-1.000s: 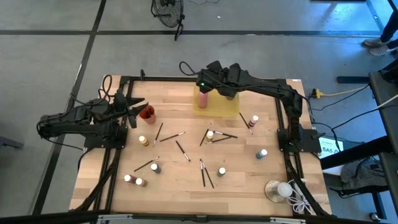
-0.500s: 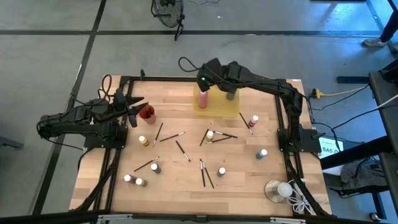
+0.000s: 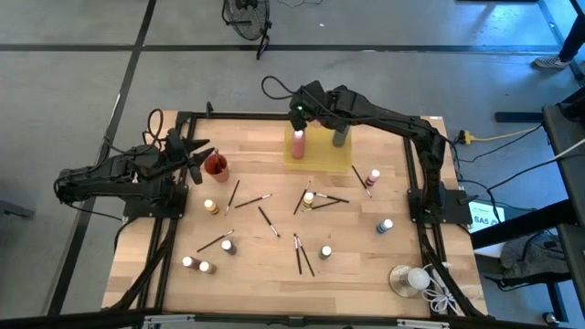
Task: Pick & Place Paint Supplies
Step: Put the large pink paint bottle into the yellow bin
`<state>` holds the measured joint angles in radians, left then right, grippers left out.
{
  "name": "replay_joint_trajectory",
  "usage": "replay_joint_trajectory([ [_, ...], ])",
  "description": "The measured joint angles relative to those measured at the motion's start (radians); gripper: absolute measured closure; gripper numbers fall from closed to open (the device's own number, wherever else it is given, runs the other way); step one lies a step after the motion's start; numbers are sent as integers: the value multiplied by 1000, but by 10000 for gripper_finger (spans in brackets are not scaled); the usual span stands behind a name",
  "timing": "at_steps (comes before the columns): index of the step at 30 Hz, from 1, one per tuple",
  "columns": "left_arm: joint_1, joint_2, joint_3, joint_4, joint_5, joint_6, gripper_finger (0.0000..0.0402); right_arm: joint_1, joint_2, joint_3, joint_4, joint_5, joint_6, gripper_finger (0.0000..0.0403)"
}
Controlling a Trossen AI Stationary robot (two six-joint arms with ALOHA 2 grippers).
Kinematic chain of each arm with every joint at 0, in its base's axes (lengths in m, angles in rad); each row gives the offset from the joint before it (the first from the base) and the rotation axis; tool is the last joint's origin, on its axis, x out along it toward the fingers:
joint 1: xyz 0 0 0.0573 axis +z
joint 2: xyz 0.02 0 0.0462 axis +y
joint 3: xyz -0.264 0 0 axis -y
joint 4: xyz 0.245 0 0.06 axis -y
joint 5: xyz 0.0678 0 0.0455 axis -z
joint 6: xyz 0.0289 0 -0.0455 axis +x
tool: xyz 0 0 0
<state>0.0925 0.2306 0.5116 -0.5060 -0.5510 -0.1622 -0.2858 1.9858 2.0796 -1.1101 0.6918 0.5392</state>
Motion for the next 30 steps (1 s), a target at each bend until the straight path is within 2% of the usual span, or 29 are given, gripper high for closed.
replay_joint_trajectory([
  [8,0,0,0,0,-8,0,258,5,-27,2,3,-6,-32,287],
  [16,0,0,0,0,-9,0,258,69,-126,3,-44,-32,-57,287],
  [21,0,0,0,0,-9,0,258,119,-202,5,-192,19,-72,287],
  [30,0,0,0,0,-8,0,258,145,-372,5,-450,-2,-53,287],
])
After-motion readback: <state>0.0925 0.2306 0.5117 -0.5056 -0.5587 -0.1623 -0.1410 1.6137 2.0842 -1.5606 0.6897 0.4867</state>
